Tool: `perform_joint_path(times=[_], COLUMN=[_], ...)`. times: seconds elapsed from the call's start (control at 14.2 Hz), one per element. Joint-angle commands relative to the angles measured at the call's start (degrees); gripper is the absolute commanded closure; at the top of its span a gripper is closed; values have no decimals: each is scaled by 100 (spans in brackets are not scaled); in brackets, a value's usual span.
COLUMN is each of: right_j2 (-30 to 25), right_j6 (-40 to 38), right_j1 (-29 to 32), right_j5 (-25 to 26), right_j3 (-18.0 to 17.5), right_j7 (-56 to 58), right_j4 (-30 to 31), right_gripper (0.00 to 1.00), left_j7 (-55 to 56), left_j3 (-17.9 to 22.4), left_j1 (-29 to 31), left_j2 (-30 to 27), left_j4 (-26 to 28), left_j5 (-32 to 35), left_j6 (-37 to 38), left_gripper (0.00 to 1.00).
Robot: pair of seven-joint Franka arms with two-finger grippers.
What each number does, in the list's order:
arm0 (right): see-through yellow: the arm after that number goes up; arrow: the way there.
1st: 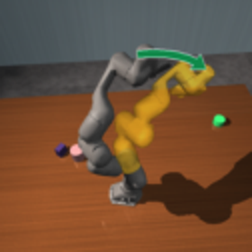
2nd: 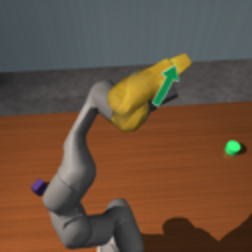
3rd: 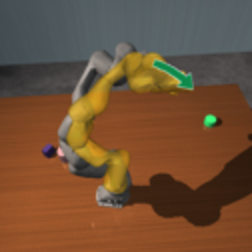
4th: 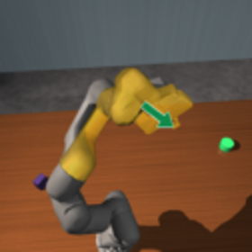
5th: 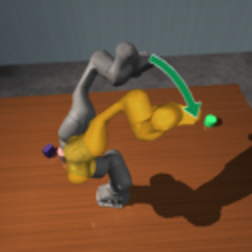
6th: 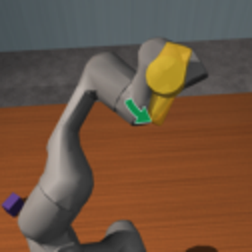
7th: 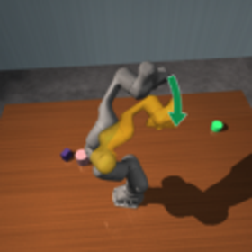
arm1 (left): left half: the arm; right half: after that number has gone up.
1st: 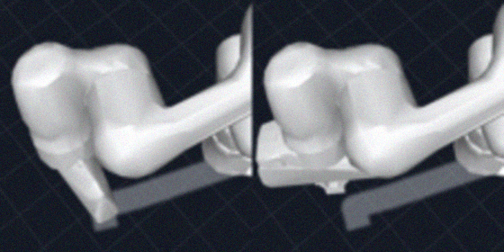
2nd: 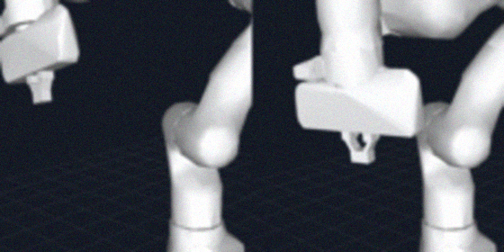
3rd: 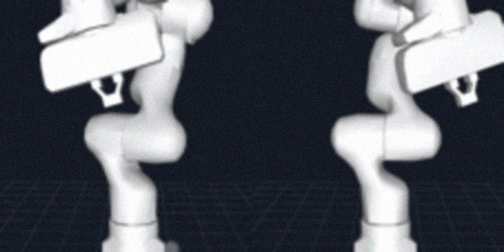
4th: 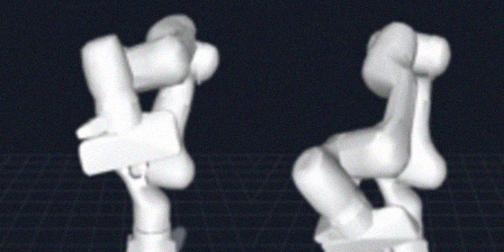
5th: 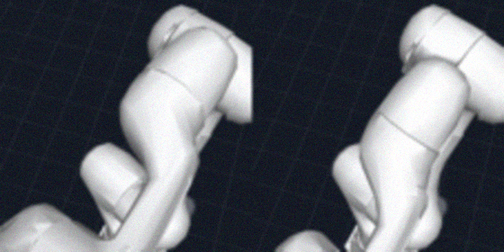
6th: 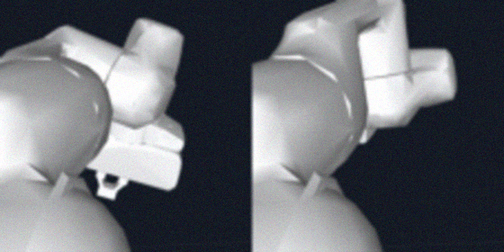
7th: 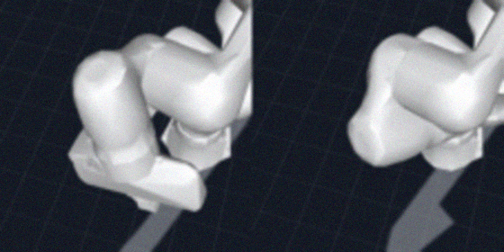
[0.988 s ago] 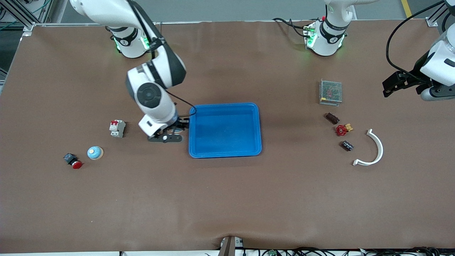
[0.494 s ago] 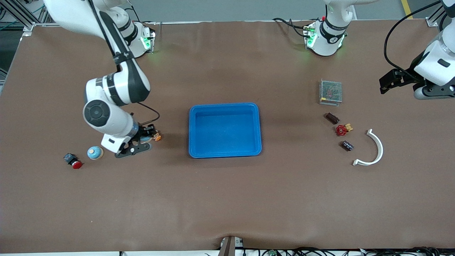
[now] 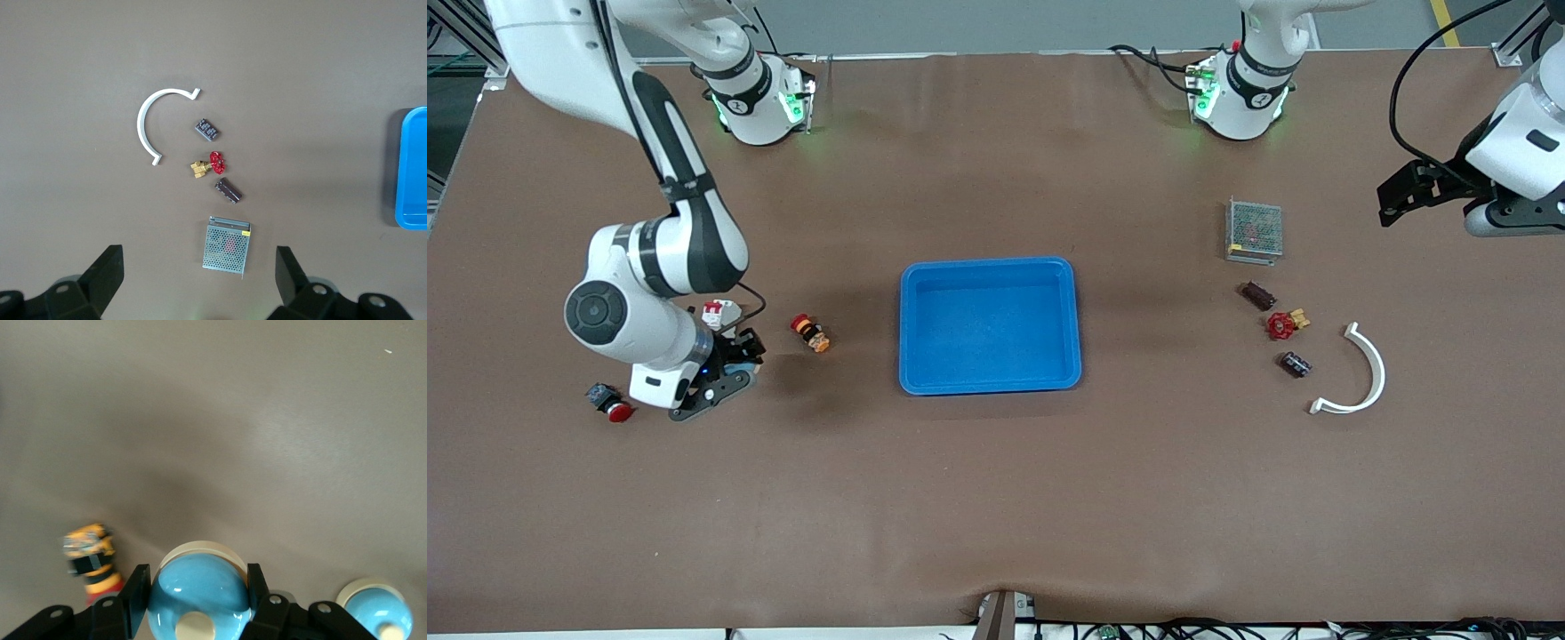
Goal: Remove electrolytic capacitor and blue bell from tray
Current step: 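Carry the bell with the right gripper and set it beside the first bell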
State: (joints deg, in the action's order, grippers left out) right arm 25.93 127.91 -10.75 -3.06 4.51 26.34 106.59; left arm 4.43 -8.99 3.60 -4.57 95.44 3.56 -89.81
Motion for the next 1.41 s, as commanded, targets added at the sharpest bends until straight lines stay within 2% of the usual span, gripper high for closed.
perform_joint_path(times=[0.0, 0.21, 0.92, 0.99, 1.06, 1.13, 1.34], right_j2=[236, 552, 843, 843, 843, 843, 826], right_j6=[269, 699, 999, 999, 991, 982, 912], right_j1=[117, 125, 169, 178, 196, 204, 187], right_j5=[-2, -11, -72, -72, -81, -98, -107], right_j3=[-99, -108, -117, -117, -126, -126, -126], right_j7=[231, 240, 346, 346, 337, 328, 284], right_j4=[-16, -16, -16, -16, -25, -33, -95], right_gripper=[54, 54, 51, 43, 25, 0, 0], left_j7=[-118, -101, -100, -109, -101, -101, -109], left_j3=[-24, -51, -42, -33, -33, -42, -42], left_j1=[9, 0, 27, 35, 36, 27, 35], left_j2=[0, 44, 18, 18, 18, 27, 35], left_j4=[-43, -60, -43, -51, -69, -104, -104], left_j5=[-110, -101, -101, -101, -92, -49, -48], left_j6=[104, 104, 122, 165, 166, 166, 175], left_gripper=[0, 0, 0, 0, 0, 0, 0])
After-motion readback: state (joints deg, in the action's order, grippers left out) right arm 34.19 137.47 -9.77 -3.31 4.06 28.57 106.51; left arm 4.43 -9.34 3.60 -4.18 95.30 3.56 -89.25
